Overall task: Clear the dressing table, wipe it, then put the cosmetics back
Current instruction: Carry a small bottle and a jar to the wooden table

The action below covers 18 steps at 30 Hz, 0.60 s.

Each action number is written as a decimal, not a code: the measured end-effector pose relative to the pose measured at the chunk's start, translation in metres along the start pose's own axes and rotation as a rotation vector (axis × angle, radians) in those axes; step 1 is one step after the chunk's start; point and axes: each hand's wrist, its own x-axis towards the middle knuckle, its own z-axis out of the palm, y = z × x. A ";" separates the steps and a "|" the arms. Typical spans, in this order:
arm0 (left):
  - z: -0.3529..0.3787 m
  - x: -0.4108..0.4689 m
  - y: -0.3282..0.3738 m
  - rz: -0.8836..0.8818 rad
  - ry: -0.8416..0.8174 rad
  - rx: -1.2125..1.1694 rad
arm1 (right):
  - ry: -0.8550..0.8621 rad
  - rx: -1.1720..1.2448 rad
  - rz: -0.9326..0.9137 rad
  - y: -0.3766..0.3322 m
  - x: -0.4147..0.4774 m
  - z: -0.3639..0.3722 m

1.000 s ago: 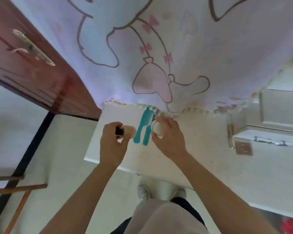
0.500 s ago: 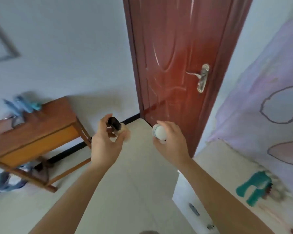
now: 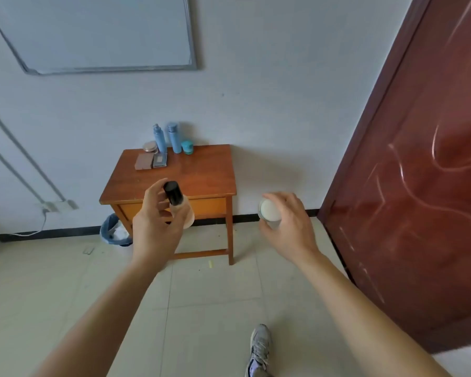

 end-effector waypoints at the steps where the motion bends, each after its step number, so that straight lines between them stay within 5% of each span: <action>1: 0.001 0.014 -0.008 -0.001 0.013 0.018 | -0.009 0.018 -0.020 0.002 0.016 0.013; 18: 0.077 0.318 -0.066 -0.036 0.156 0.178 | -0.185 0.161 -0.130 0.040 0.354 0.195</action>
